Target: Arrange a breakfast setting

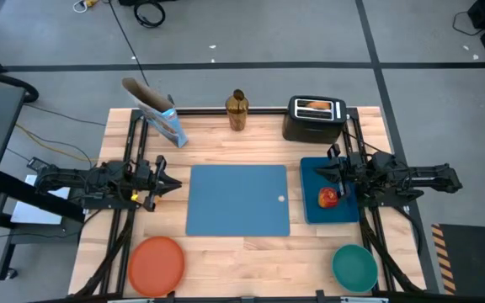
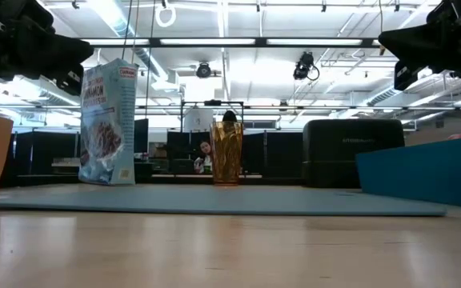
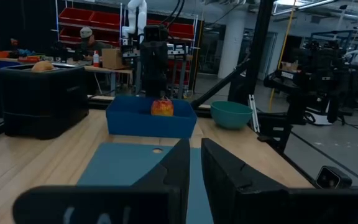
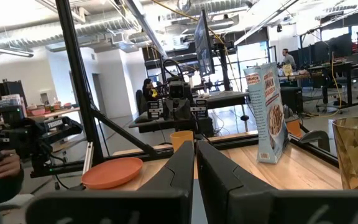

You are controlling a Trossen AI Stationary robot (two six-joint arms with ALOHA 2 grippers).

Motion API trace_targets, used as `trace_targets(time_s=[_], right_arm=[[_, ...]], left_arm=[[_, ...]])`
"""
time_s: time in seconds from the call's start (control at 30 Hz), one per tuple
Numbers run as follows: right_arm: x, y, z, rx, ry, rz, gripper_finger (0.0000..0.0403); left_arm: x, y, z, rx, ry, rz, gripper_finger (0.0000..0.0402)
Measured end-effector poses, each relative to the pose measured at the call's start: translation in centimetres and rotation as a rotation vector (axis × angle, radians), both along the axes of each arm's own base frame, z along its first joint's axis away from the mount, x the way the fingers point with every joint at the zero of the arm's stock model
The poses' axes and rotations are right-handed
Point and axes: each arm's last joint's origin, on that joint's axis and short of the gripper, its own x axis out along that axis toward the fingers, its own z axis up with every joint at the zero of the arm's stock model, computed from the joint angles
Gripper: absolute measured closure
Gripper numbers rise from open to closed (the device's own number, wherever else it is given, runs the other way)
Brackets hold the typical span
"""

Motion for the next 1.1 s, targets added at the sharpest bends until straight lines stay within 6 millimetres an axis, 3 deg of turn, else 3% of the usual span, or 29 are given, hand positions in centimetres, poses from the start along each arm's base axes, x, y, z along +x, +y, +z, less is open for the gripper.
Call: trace_targets(time_s=[0.3, 0.57, 0.67, 0.9, 1.1], right_arm=[[0.0, 0.0, 0.0, 0.0, -0.001, 0.0, 0.0375], [0.0, 0.0, 0.0, 0.0, -0.001, 0.0, 0.0375], [0.0, 0.0, 0.0, 0.0, -0.002, 0.0, 0.0375], [0.0, 0.0, 0.0, 0.0, -0.004, 0.0, 0.0375], [0.0, 0.0, 0.1, 0.0, -0.006, 0.0, 0.0375]], left_arm=[[-0.1, 0.0, 0.6, 0.125, -0.068, 0.02, 0.0354], [0.3, 0.2, 0.4, 0.033, -0.03, 0.101, 0.0355], [0.8, 0.0, 1.1, -0.02, 0.032, 0.081, 0.0363], [2.7, -2.1, 4.8, -0.081, 0.254, 0.005, 0.0395], [3.7, -4.8, 7.6, -0.108, 0.601, 0.055, 0.0394]])
